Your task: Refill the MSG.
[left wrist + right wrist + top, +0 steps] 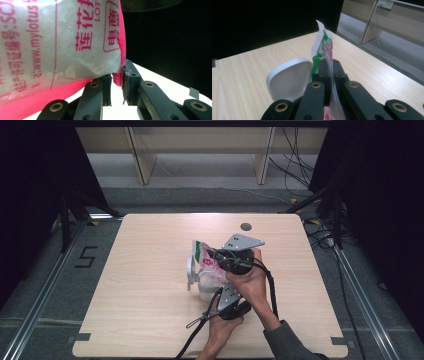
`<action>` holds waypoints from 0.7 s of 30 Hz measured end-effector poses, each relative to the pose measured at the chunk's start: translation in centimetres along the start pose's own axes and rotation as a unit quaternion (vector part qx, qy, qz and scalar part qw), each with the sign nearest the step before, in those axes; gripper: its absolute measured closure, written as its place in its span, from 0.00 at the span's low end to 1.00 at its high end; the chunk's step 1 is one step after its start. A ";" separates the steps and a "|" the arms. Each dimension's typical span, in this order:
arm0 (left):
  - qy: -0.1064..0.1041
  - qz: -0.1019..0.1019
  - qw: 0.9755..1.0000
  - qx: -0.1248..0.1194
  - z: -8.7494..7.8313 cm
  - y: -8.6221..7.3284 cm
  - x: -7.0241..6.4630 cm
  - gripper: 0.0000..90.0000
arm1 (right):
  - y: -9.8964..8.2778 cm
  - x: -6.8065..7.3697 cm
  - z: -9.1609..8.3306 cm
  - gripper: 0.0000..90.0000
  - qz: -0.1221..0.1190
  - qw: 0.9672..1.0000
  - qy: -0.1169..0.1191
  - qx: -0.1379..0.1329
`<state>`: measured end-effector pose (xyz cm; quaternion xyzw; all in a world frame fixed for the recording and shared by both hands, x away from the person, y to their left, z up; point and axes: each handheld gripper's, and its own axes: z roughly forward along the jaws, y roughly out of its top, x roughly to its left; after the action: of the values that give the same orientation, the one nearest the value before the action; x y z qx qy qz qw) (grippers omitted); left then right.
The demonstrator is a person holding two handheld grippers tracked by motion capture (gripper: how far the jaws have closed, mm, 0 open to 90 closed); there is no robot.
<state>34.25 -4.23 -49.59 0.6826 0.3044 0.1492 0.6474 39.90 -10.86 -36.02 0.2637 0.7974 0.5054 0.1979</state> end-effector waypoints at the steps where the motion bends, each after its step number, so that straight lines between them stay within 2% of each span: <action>1: -0.001 -0.001 1.000 -0.001 0.0 0.0 0.0 0.87 | 0.0 0.0 0.1 1.00 -0.004 1.000 -0.004 -0.007; 3: 0.006 0.000 1.000 0.007 -0.1 0.0 0.0 0.87 | 0.0 0.0 0.1 1.00 -0.006 1.000 -0.006 -0.009; 5: 0.000 0.001 1.000 0.000 0.0 0.0 0.0 0.87 | 0.0 0.1 0.0 1.00 0.003 1.000 -0.001 -0.003; 6: 0.000 0.000 1.000 -0.001 0.0 0.0 0.0 0.87 | 0.0 -0.1 0.1 1.00 -0.014 1.000 -0.005 -0.013; 7: 0.006 0.001 1.000 0.004 -0.1 0.0 0.0 0.87 | 0.1 0.0 0.1 1.00 -0.010 1.000 -0.004 -0.011; 10: -0.001 0.002 1.000 0.001 -0.1 0.0 0.0 0.87 | 0.0 0.0 0.1 1.00 -0.011 1.000 -0.004 -0.009; 12: 0.003 0.002 1.000 0.004 -0.1 0.0 0.0 0.87 | 0.0 0.1 0.1 1.00 -0.005 1.000 0.001 -0.002; 13: 0.001 0.002 1.000 0.002 0.0 0.0 0.0 0.87 | 0.0 0.0 0.3 1.00 -0.021 1.000 -0.004 -0.010; 16: -0.001 0.002 1.000 0.000 -0.1 0.1 0.0 0.87 | 0.1 -0.1 0.1 1.00 -0.021 1.000 -0.003 -0.007; 17: 0.000 0.002 1.000 -0.001 -0.1 0.1 0.0 0.87 | 0.1 0.1 0.1 1.00 -0.002 1.000 0.001 -0.006; 18: 0.006 0.003 1.000 0.006 -0.1 0.1 0.0 0.87 | 0.1 0.1 0.0 1.00 -0.008 1.000 0.000 -0.003; 21: 0.005 0.003 1.000 0.008 -0.1 0.0 0.0 0.87 | 0.0 -0.1 0.2 1.00 -0.018 1.000 0.000 0.000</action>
<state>34.21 -4.11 -49.55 0.6880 0.3067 0.1516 0.6400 40.11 -10.78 -36.12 0.2493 0.8022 0.5017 0.2064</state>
